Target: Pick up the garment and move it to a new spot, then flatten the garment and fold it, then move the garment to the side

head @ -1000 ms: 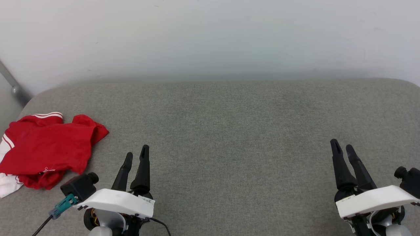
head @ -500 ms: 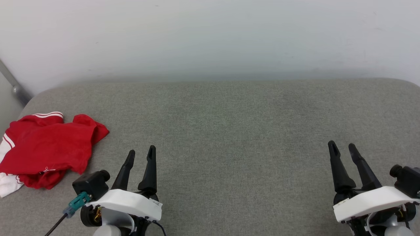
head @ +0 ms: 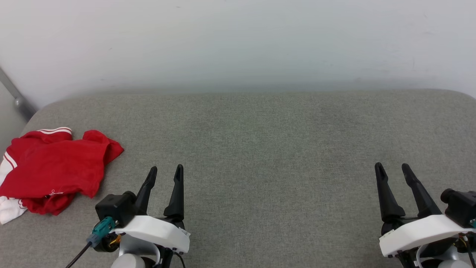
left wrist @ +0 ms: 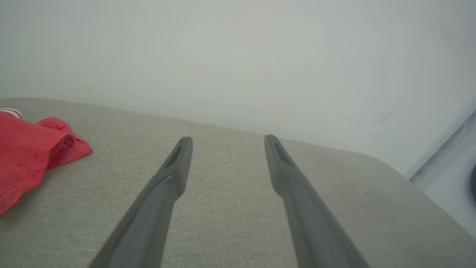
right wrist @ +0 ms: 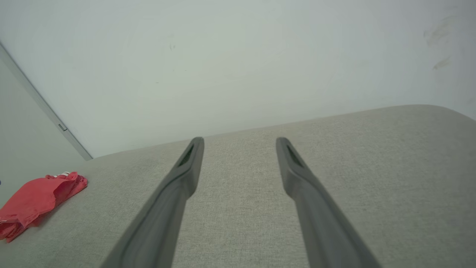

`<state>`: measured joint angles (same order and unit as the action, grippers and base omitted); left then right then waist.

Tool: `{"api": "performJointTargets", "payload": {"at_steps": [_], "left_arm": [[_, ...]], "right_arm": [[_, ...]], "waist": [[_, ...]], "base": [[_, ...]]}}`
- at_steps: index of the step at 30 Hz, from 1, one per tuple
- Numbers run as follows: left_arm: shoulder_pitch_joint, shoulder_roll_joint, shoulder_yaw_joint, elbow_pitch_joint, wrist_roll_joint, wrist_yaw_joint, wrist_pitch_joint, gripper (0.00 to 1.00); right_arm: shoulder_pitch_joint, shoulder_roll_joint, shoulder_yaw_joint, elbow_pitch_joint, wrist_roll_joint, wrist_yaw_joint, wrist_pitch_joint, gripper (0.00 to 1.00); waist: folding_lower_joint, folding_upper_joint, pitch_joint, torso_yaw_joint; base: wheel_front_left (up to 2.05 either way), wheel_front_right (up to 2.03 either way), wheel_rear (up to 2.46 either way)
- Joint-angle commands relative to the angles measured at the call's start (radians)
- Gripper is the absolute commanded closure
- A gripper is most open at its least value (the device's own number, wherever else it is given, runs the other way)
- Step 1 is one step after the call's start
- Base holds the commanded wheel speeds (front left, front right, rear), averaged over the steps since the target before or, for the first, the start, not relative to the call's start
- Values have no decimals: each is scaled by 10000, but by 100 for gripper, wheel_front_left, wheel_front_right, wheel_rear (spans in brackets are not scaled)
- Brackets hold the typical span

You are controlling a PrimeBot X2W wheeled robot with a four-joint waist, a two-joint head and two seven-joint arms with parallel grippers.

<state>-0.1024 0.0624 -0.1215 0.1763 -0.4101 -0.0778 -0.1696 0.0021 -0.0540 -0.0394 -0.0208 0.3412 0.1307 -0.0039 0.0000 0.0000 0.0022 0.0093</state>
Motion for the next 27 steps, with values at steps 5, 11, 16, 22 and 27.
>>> {"api": "performJointTargets", "payload": {"at_steps": [5, 11, 16, 22, 27], "left_arm": [[-113, 63, -86, -10, 578, 97, -180, 0], [-98, 52, -109, 81, 1076, 159, -314, 0], [-112, 39, -137, 149, 1473, 169, -419, 0], [-97, 8, -154, 291, 1856, 185, -557, 0], [-138, -18, -181, 372, 2172, 150, -648, 0]], "right_arm": [[79, 37, -39, -302, -601, 0, -10, 0], [137, 42, -6, -447, -990, -1, -51, 0], [201, 43, -12, -542, -1328, -1, -70, 0], [257, 45, -44, -646, -1706, -1, -98, 0], [292, 47, -58, -709, -1963, -1, -137, 0]], "waist": [[0, 0, -7, 3], [0, 0, -3, 17], [0, 0, -10, 35], [0, 0, -22, 47], [0, 0, -23, 61]], "base": [[0, 0, 0], [0, 0, 0], [0, 0, 0], [0, 0, 0], [0, 0, 0]]}}
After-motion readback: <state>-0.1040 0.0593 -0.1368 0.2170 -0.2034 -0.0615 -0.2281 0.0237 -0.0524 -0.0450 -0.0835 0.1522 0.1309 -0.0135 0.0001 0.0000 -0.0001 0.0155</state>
